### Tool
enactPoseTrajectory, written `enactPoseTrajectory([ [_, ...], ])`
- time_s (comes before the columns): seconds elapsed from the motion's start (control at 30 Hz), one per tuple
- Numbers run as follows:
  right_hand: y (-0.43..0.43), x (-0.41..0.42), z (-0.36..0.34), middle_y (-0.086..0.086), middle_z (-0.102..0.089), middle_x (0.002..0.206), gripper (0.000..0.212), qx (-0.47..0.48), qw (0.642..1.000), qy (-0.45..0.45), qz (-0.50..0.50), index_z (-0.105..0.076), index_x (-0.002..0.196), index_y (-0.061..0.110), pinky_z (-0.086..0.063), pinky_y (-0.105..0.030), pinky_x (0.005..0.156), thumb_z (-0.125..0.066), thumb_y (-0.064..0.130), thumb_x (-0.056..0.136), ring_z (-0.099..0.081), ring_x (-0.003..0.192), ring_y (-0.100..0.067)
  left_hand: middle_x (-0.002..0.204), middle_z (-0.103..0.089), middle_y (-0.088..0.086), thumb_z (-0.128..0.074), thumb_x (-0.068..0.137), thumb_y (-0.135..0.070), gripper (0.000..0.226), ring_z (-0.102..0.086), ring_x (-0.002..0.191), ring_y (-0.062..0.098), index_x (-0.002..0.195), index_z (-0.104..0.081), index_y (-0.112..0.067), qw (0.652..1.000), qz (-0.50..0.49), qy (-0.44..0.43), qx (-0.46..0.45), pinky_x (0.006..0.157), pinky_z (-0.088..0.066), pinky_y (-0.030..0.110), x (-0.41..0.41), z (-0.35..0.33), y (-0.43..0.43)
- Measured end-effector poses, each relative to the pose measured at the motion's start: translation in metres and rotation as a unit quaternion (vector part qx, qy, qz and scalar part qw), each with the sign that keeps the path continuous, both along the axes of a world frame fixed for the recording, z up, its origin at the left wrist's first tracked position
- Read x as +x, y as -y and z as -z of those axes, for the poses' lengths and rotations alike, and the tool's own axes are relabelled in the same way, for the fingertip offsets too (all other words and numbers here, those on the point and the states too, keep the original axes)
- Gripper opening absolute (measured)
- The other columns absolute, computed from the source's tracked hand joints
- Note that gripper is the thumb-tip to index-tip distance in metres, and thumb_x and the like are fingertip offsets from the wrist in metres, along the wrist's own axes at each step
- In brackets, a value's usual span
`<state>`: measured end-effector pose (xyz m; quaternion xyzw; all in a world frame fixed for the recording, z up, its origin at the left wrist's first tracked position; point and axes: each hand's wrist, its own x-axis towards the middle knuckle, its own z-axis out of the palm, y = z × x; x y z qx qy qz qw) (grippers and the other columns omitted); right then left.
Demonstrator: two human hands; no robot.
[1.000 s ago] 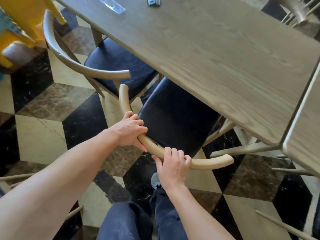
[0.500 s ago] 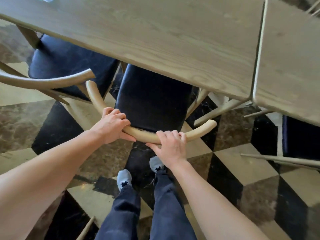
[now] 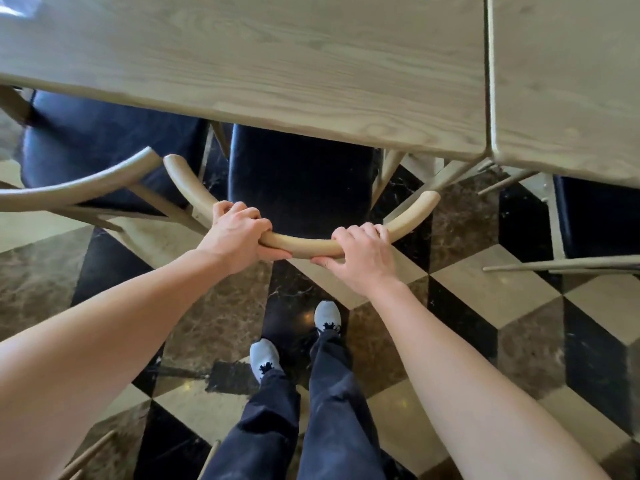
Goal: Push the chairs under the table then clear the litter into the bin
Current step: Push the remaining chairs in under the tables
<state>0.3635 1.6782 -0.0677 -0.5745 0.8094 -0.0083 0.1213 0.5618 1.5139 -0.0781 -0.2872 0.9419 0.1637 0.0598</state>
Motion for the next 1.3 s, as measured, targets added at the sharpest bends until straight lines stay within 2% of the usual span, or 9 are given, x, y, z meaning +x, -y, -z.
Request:
enactPoseTrajectory([
  [0.3,0.004,-0.003,0.003,0.002,-0.065,0.100,0.052,0.011,1.000,0.016,-0.001,-0.060,0.098,0.025,-0.034,-0.045,0.098,-0.052,0.074,0.084,-0.055,0.098,-0.022,0.090,-0.055,-0.007,-0.018,0.067,-0.089,0.087,-0.048,0.093,0.019,0.099,-0.071,-0.029,0.999,-0.001,0.049,0.016,0.097,-0.028,0.042,-0.002,-0.009,0.001],
  [0.43,0.003,0.002,0.005,0.002,-0.066,0.100,0.055,0.017,1.000,-0.007,0.002,-0.060,0.101,0.024,-0.037,-0.046,0.098,-0.048,0.076,0.085,-0.056,0.097,-0.022,0.086,-0.053,-0.008,-0.024,0.069,-0.089,0.083,-0.049,0.091,0.019,0.097,-0.073,-0.027,1.000,-0.009,0.021,0.017,0.098,-0.030,0.044,0.003,-0.005,0.001],
  [0.6,-0.002,0.011,0.008,0.000,-0.067,0.102,0.059,0.016,1.000,0.013,0.020,-0.062,0.102,0.023,-0.034,-0.047,0.103,-0.047,0.077,0.084,-0.057,0.100,-0.023,0.094,-0.064,-0.005,-0.027,0.068,-0.089,0.084,-0.052,0.096,0.019,0.100,-0.075,-0.028,1.000,-0.014,-0.003,0.021,0.101,-0.028,0.044,0.009,0.000,-0.002],
  [0.83,-0.002,0.007,0.008,-0.001,-0.066,0.099,0.054,-0.005,1.000,0.023,0.010,-0.061,0.098,0.022,-0.037,-0.046,0.096,-0.054,0.074,0.084,-0.056,0.096,-0.023,0.092,-0.064,-0.005,-0.033,0.069,-0.086,0.079,-0.052,0.096,0.020,0.098,-0.076,-0.027,0.999,-0.017,-0.019,0.021,0.101,-0.030,0.047,0.007,0.000,-0.003],
  [0.97,-0.001,0.005,0.006,-0.001,-0.065,0.100,0.053,-0.002,1.000,0.010,0.004,-0.060,0.099,0.022,-0.038,-0.046,0.095,-0.054,0.073,0.085,-0.055,0.096,-0.023,0.093,-0.063,-0.005,-0.031,0.069,-0.088,0.079,-0.051,0.095,0.019,0.097,-0.075,-0.029,1.000,-0.012,-0.002,0.017,0.099,-0.029,0.045,0.003,-0.002,-0.001],
  [1.1,0.002,0.008,-0.002,-0.001,-0.063,0.108,0.056,0.057,0.998,-0.004,-0.003,-0.056,0.108,0.023,-0.035,-0.047,0.102,-0.046,0.075,0.087,-0.055,0.105,-0.024,0.093,-0.062,-0.008,-0.027,0.061,-0.090,0.084,-0.048,0.095,0.017,0.099,-0.073,-0.032,0.997,-0.025,0.056,0.045,0.097,-0.027,0.041,-0.003,-0.013,0.001],
  [1.2,0.005,0.015,-0.011,-0.003,-0.062,0.117,0.060,0.112,0.994,-0.003,0.002,-0.053,0.118,0.023,-0.031,-0.049,0.109,-0.043,0.074,0.089,-0.054,0.114,-0.027,0.089,-0.062,-0.010,-0.043,0.071,-0.085,0.066,-0.051,0.088,0.015,0.097,-0.072,-0.032,0.994,-0.027,0.102,0.037,0.093,-0.032,0.037,-0.005,-0.023,-0.004],
  [1.3,0.009,0.021,-0.026,-0.003,-0.061,0.123,0.054,0.150,0.988,0.022,0.023,-0.053,0.125,0.023,-0.024,-0.052,0.116,-0.046,0.066,0.093,-0.052,0.122,-0.026,0.092,-0.063,-0.009,-0.058,0.084,-0.072,0.045,-0.054,0.089,0.017,0.103,-0.069,-0.033,0.992,-0.042,0.121,0.019,0.095,-0.040,0.039,-0.012,-0.036,-0.017],
])
